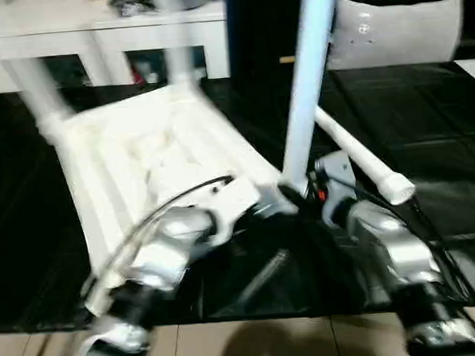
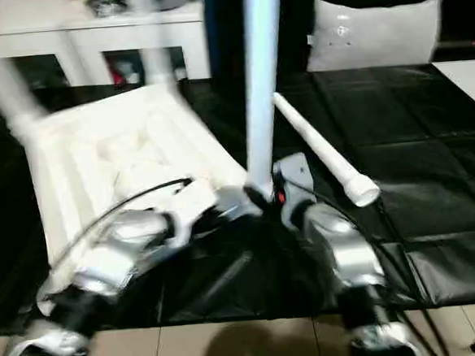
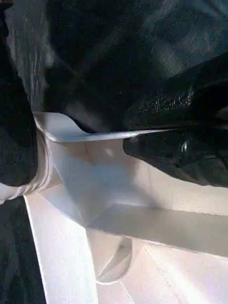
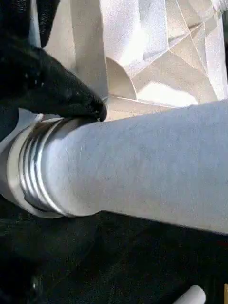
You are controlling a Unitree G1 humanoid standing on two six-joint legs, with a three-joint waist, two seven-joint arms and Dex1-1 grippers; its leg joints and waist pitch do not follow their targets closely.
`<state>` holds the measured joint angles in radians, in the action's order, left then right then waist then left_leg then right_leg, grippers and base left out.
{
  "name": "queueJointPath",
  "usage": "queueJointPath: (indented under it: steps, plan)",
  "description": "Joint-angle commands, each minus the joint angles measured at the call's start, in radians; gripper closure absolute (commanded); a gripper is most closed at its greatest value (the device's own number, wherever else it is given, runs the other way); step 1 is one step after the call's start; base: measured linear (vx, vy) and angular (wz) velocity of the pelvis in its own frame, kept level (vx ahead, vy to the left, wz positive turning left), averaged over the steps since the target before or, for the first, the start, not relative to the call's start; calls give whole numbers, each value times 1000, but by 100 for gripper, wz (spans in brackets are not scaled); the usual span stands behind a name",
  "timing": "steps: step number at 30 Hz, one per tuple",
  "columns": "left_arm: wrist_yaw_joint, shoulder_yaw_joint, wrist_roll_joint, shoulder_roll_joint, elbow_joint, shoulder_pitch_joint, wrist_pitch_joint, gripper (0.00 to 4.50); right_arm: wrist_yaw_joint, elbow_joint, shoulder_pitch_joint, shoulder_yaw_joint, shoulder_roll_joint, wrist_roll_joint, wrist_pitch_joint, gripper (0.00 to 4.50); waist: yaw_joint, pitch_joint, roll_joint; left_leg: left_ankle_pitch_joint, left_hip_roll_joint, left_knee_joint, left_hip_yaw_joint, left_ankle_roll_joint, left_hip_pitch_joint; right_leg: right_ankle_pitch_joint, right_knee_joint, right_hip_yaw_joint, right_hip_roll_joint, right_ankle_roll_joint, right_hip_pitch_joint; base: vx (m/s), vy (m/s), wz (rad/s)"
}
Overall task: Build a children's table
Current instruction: Rotate leg to tighten
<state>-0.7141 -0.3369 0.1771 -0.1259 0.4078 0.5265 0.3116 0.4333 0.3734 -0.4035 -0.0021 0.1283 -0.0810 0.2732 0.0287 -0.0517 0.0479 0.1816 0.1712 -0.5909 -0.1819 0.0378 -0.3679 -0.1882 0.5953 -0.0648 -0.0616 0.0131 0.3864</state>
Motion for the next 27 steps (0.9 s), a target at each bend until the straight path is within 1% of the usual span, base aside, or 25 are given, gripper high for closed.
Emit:
queueJointPath:
  steps: [1,2,3,4,6,7,8,9,10,11,12,13,14,15,16,17,18,19,20,21,22,24,25,26,27]
  plan:
    - [-2,-40,-1,37,-33,29,-36,450,13,-10,-5,38,-35,-17,0,103,7,60,-15,240,55,72,29,-40,6,-347,-92,52,-89,162,-33,0,0,0]
    - [2,-38,17,22,-36,28,-32,450,-14,-33,8,24,-33,0,-13,91,11,61,-13,222,56,70,27,-45,9,-302,-89,53,-88,175,-31,0,0,0]
    - [3,-36,19,15,-34,28,-33,450,-22,-39,13,20,-29,6,-20,78,14,64,-11,198,57,69,26,-49,6,-253,-82,53,-88,188,-36,0,0,0]
    - [5,-35,19,10,-33,29,-35,450,-17,-46,19,16,-27,0,-22,71,16,65,-9,191,57,68,25,-52,7,-239,-82,53,-88,192,-35,0,0,0]
    - [12,-35,21,2,-27,31,-42,450,-6,-67,33,6,-26,-22,-12,65,19,66,-10,171,56,67,25,-61,3,-193,-76,51,-88,204,-40,0,0,0]
    - [20,-34,28,-5,-11,38,-54,450,-3,-97,55,2,-17,-32,0,65,19,64,-10,173,57,68,25,-65,3,-192,-78,52,-86,201,-40,0,0,0]
    - [26,-31,30,-6,-1,42,-58,450,-4,-109,68,2,-10,-29,8,48,22,66,-9,170,58,67,25,-65,4,-190,-76,52,-86,198,-39,0,0,0]
    - [33,-28,30,-4,10,47,-61,450,-5,-121,81,-2,-7,-31,13,36,24,64,-14,173,58,69,25,-65,3,-197,-78,51,-86,195,-40,0,0,0]
    - [44,-21,30,-2,28,55,-66,450,-4,-139,100,-7,-1,-35,17,28,28,62,-13,187,57,69,24,-62,6,-226,-81,52,-86,185,-37,0,0,0]
    - [52,-17,29,0,38,60,-68,450,-4,-149,110,-12,2,-38,20,25,27,61,-13,197,57,71,25,-59,6,-244,-82,51,-87,182,-38,0,0,0]
    - [72,-12,34,4,61,70,-73,450,-1,-169,131,-14,10,-42,23,9,28,61,-14,213,58,72,26,-52,5,-278,-85,50,-89,174,-39,0,0,0]
    - [99,-1,36,12,93,86,-79,450,2,-190,154,-15,19,-42,17,9,27,58,-12,225,57,73,26,-50,6,-300,-90,51,-89,167,-36,0,0,0]
    - [113,5,36,16,109,94,-82,450,5,-201,167,-15,24,-41,11,3,27,56,-15,243,55,73,26,-44,7,-340,-95,50,-86,148,-35,0,0,0]
    - [127,17,28,25,136,105,-86,450,-7,-214,184,-17,31,-26,-3,3,27,58,-13,244,55,73,27,-39,8,-340,-95,50,-88,147,-34,0,0,0]
    - [133,21,25,29,146,109,-88,450,-13,-219,191,-18,33,-19,-9,3,26,56,-15,247,55,75,27,-39,5,-346,-97,50,-87,143,-34,0,0,0]
    - [147,29,21,36,162,117,-100,450,-18,-230,202,-23,34,-19,-18,3,26,56,-16,252,54,75,28,-38,5,-358,-99,50,-88,138,-35,0,0,0]
    - [155,36,15,41,173,121,-109,450,-19,-238,209,-30,32,-25,-18,3,22,57,-17,247,52,75,30,-41,1,-357,-98,49,-88,138,-38,0,0,0]
    - [158,49,-1,51,184,127,-116,450,-24,-252,218,-39,30,-35,-10,3,20,58,-15,244,52,74,30,-43,1,-353,-97,49,-88,138,-38,0,0,0]
    - [149,58,-20,58,194,132,-126,422,-28,-270,232,-50,31,-45,-6,0,18,58,-16,242,51,72,29,-52,2,-353,-99,49,-89,139,-37,0,0,0]
    - [143,56,-24,58,196,134,-139,422,-30,-281,239,-56,32,-53,-2,0,17,58,-16,236,50,72,28,-56,0,-350,-100,49,-88,139,-37,0,0,0]
    - [143,56,-24,58,196,134,-139,405,-30,-281,239,-56,32,-53,-2,0,17,58,-17,233,51,71,28,-59,1,-348,-100,50,-88,138,-36,0,0,0]
    - [133,51,-29,57,189,132,-149,385,-43,-295,247,-64,33,-56,-4,0,19,63,-15,212,52,68,28,-65,0,-316,-94,49,-89,154,-37,0,0,0]
    - [141,51,-28,56,188,131,-166,379,-60,-307,255,-64,39,-43,-4,0,21,67,-14,183,55,66,28,-71,-2,-260,-88,49,-87,167,-38,0,0,0]
    - [151,54,-26,54,182,129,-174,374,-66,-311,257,-61,43,-35,-1,0,22,72,-14,132,57,62,28,-89,-6,-158,-75,48,-86,186,-39,0,0,0]
    - [159,60,-25,52,173,125,-177,366,-58,-314,259,-57,47,-37,6,0,21,73,-15,121,56,60,28,-97,-8,-132,-72,47,-85,192,-40,0,0,0]
